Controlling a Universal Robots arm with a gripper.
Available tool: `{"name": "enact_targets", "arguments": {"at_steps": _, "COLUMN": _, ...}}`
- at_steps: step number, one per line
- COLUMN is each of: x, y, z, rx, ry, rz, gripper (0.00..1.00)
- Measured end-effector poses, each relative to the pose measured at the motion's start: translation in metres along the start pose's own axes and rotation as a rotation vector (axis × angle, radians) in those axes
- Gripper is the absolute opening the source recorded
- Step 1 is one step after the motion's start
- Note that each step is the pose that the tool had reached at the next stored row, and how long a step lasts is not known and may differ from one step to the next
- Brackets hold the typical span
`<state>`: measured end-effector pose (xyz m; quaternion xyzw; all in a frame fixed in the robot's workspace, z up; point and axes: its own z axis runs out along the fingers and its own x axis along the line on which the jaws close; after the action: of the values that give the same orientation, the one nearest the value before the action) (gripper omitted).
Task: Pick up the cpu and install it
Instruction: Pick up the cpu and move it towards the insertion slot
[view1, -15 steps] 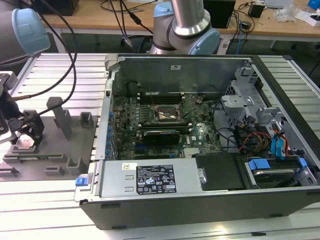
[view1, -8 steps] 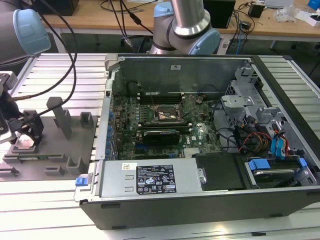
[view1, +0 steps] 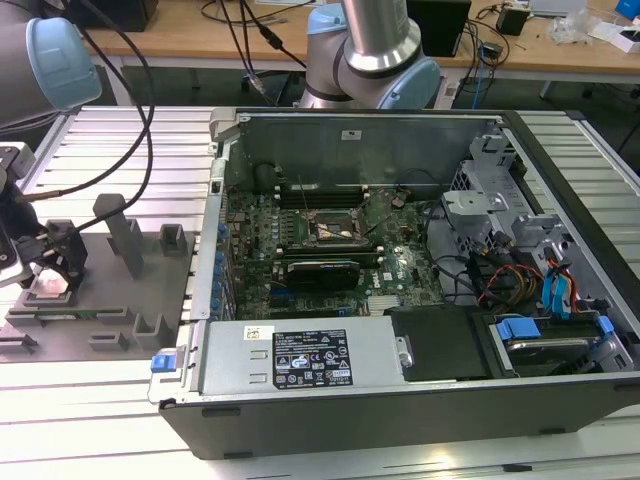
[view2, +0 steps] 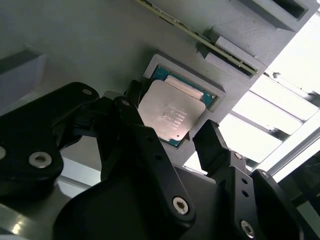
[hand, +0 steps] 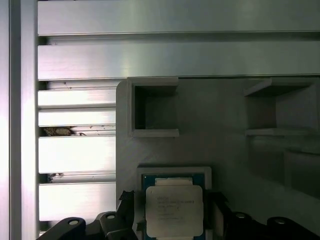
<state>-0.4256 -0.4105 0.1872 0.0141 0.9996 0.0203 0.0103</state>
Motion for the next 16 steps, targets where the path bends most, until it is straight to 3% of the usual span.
{"name": "enact_targets", "arguments": {"at_steps": 1, "x": -0.0001, "y": 0.0000, "z": 0.0000, "rx": -0.0001, "ry": 0.0011, "rz": 0.000, "gripper": 0.69}}
{"name": "enact_targets", "arguments": {"at_steps": 2, "x": -0.0008, "y": -0.0002, "z": 0.0001, "rx": 0.0003, "ry": 0.0104, "rz": 0.000, "gripper": 0.69}}
{"name": "enact_targets", "arguments": {"at_steps": 16, "x": -0.0032, "y": -0.0003, "z": 0.0002, "rx": 0.0004, "ry": 0.0141, "rz": 0.001, "gripper": 0.68}}
